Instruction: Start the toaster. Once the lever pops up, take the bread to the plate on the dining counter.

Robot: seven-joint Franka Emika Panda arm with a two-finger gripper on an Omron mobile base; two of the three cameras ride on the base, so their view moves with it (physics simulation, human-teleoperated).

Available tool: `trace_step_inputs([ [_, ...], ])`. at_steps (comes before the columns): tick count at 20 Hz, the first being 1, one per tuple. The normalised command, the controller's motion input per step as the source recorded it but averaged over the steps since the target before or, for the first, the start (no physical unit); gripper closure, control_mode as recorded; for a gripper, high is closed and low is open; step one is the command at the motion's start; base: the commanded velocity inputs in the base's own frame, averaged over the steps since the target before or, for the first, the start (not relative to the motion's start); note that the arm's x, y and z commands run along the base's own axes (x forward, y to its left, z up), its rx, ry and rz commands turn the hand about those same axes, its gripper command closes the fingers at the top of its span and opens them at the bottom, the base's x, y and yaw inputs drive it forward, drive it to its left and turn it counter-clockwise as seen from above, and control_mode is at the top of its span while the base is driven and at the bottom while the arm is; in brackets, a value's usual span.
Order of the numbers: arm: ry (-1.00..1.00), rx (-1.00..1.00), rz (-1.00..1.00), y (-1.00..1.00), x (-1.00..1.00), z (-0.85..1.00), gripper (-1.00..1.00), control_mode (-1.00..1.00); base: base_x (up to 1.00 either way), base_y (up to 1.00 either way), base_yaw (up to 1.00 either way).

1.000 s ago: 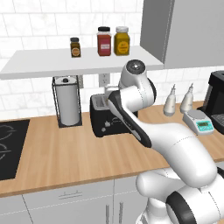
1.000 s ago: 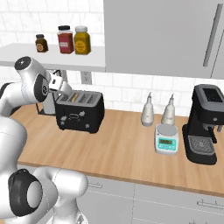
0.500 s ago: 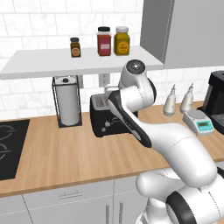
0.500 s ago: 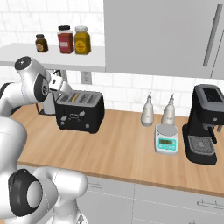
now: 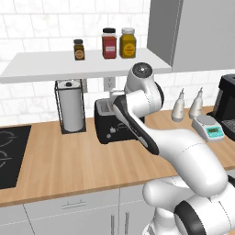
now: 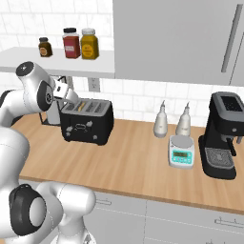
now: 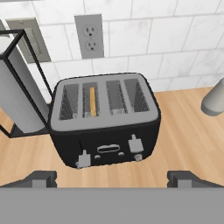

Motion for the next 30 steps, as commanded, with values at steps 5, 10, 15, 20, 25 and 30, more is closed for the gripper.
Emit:
trace_step_inputs([
  [5,0.0,0.0,0.0,0.0,0.0,0.0,-1.0,-1.0,0.0,0.0,0.0],
  [10,0.0,0.0,0.0,0.0,0.0,0.0,-1.0,-1.0,0.0,0.0,0.0],
  [15,0.0,0.0,0.0,0.0,0.0,0.0,-1.0,-1.0,0.0,0.0,0.0],
  [20,0.0,0.0,0.0,0.0,0.0,0.0,-1.0,-1.0,0.0,0.0,0.0],
  [25,0.0,0.0,0.0,0.0,0.0,0.0,-1.0,-1.0,0.0,0.0,0.0],
  [30,0.0,0.0,0.0,0.0,0.0,0.0,-1.0,-1.0,0.0,0.0,0.0],
])
